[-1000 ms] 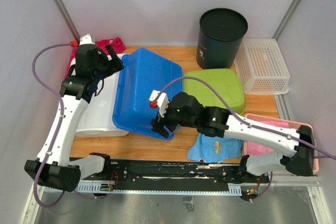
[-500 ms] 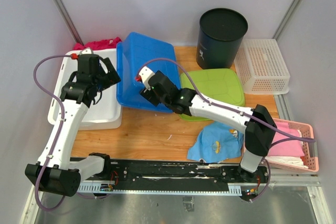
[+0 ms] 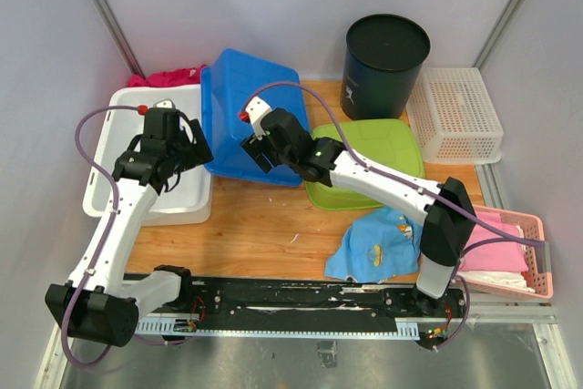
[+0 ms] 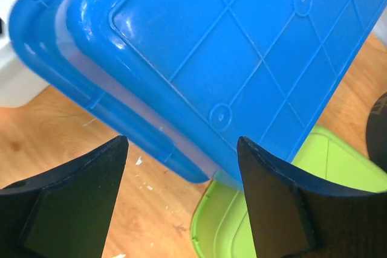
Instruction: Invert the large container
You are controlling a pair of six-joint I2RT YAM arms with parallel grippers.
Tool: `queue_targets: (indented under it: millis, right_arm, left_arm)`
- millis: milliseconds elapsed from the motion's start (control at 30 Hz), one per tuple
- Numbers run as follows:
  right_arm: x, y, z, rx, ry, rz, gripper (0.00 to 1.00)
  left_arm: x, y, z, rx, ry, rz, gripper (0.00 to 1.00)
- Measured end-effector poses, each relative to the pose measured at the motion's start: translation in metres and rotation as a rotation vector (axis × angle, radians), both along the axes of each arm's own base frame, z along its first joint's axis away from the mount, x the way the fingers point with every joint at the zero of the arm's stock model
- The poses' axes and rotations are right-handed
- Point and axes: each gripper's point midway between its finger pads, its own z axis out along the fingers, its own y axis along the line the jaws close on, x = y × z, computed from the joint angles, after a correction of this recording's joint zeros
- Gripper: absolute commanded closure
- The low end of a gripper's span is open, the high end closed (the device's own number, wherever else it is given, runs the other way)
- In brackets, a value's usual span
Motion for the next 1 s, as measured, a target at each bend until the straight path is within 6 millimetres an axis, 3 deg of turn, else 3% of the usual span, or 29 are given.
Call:
queue_targets:
  millis: [167,300,400,533,733,867,1000]
  right_arm:
    - [-0.011,-0.025,0.031,0.157,0.088,0.005,0.25]
    - [-0.016,-0.047,0.044,0.247,0.143,-0.021,0.25]
    - [-0.022,-0.05,0.037,0.258,0.188,-0.024,0.26]
    - [-0.029,-0.047,0.022,0.247,0.249,-0.015,0.26]
    - [-0.035,-0.043,0.021,0.263,0.282,0.004,0.28]
    - [-0.037,-0.034,0.019,0.279,0.31,0.029,0.29]
    - [-0.035,-0.02,0.005,0.259,0.337,0.041,0.3]
  left_arm:
    - [-0.014,-0.026,-0.024,0.034,0.052,-0.092,0.27]
    - [-0.023,-0.02,-0.058,0.08,0.138,-0.051,0.46]
    - [-0.027,-0.012,-0.071,0.11,0.173,-0.003,0.61]
    - [-0.026,-0.006,-0.071,0.125,0.158,0.048,0.68]
    - [-0.024,0.004,-0.07,0.121,0.143,0.127,0.78]
    - [-0.027,0.025,-0.069,0.061,0.118,0.209,0.89]
    - [-0.036,0.026,-0.068,0.006,0.1,0.22,0.96]
